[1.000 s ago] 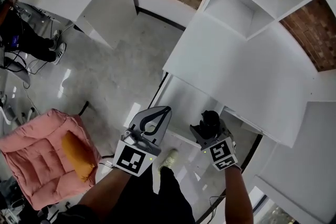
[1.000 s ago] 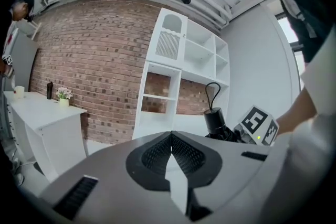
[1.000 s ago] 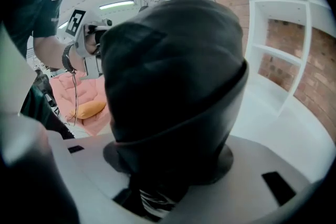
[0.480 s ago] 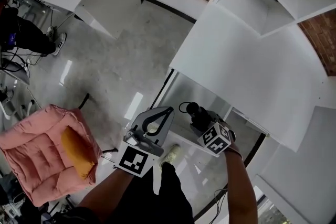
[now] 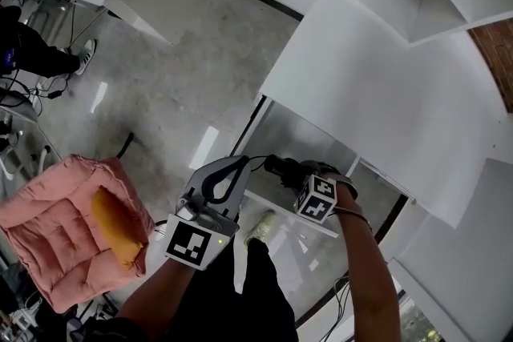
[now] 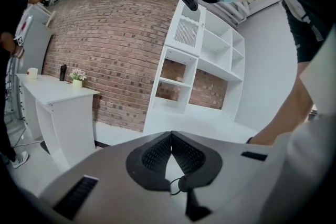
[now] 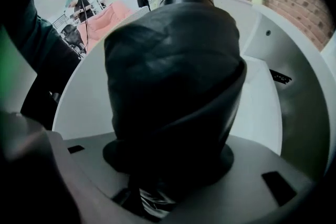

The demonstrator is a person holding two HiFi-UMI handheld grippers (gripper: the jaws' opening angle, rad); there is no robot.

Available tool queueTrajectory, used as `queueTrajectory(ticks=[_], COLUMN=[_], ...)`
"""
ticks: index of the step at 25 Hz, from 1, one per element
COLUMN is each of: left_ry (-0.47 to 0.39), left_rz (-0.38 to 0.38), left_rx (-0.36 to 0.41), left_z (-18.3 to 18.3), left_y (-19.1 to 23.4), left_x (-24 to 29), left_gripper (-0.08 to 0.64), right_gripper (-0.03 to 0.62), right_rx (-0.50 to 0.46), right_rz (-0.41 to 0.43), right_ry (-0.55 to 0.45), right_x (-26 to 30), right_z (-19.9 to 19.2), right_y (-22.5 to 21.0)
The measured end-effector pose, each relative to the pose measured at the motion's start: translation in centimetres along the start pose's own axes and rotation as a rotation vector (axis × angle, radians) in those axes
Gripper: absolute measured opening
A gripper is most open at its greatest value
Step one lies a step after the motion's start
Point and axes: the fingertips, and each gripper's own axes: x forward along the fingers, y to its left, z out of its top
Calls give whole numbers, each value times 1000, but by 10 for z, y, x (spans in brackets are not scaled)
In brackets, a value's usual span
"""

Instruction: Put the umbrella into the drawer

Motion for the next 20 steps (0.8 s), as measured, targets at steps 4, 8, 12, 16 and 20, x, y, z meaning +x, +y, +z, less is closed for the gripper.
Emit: queueTrajectory(ticks=[4,8,12,16,20], left_ry=[3,13,19,26,34], left_rz=[3,12,21,32,40], left_rx=[1,-4,-6,-10,-9], left_z=[-2,-6,-7,-9,-11], left_y=[5,10,16,24,29], left_x=[2,1,0,-2,-3], left_gripper=[6,5,5,5,6], right_gripper=[215,216,218,221,222], right_rx=[-3,-10,-22,-4,17], right_rz=[52,105,137,110,88], right_ry=[43,115,169,187,211], right_x=[12,34,52,62,71], right_z=[1,1,-3,-6,-9], right_y=[1,4,5,0,-6])
